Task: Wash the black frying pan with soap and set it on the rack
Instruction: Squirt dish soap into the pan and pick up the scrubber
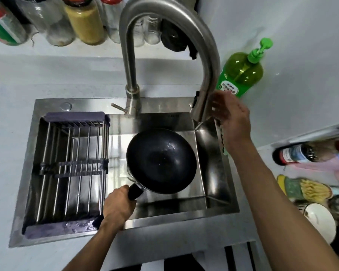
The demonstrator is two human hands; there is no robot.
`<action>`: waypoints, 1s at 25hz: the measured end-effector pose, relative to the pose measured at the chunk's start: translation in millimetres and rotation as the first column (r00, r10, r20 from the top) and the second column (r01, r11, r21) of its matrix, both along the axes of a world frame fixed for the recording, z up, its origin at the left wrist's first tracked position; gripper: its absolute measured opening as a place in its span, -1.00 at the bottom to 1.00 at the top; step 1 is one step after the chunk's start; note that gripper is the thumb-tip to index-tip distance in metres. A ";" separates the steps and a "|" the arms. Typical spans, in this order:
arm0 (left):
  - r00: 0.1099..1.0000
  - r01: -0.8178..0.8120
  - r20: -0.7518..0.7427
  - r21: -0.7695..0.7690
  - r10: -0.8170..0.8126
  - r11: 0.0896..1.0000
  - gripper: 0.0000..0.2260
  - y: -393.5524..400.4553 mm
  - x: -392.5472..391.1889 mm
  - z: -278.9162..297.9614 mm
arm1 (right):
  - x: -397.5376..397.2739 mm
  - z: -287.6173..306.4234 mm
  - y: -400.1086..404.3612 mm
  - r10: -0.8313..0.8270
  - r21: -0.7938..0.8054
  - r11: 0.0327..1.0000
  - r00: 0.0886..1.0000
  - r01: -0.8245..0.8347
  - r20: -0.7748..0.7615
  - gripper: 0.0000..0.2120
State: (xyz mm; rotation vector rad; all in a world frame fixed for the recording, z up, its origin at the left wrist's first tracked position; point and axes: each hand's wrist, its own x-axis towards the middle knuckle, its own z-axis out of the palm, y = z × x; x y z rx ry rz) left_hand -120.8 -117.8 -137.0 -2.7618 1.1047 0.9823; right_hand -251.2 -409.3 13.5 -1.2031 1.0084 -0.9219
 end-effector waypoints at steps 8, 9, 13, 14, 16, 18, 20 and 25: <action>0.999 0.000 -0.032 0.125 0.004 0.992 -0.69 -2.7 6.4 -12.6 | -44.0 -127.3 -97.0 0.015 -0.109 0.969 0.492 -0.223 -0.870 -0.54; 0.997 -0.055 -0.054 0.072 0.059 0.996 -0.65 -14.2 16.5 -4.3 | -47.4 -136.5 -108.0 0.030 -0.082 0.960 0.389 -0.268 -0.921 -0.50; 0.897 -0.437 -0.153 -0.448 0.415 0.780 -0.51 -97.0 77.6 36.5 | -46.0 -141.6 -129.4 -0.103 -0.158 0.935 0.183 -0.319 -0.978 -0.62; 0.844 -0.532 -0.251 -0.500 0.474 0.683 -0.48 -120.0 95.6 46.1 | -44.7 -138.5 -130.1 -0.186 -0.253 0.919 0.233 -0.303 -0.954 -0.68; 0.770 -0.637 -0.408 -0.502 0.490 0.585 -0.53 -157.1 125.1 58.1 | -46.2 -127.2 -123.1 -0.312 -0.425 0.876 0.404 -0.229 -0.860 -0.67; 0.746 -0.666 -0.472 -0.516 0.470 0.539 -0.82 -172.0 134.8 55.3 | -50.6 -121.0 -97.0 -0.318 -0.468 0.871 0.554 -0.149 -0.769 -0.67; 0.719 -0.694 -0.499 -0.556 0.483 0.458 -0.81 -171.5 129.3 47.1 | -55.6 -128.1 -50.8 -0.231 -0.351 0.935 0.656 -0.055 -0.718 -0.74; 0.786 -0.613 -0.397 -0.600 0.474 0.514 -0.85 -157.9 119.6 42.8 | -70.0 -179.8 56.6 0.034 0.140 0.986 0.705 0.093 -0.708 -0.82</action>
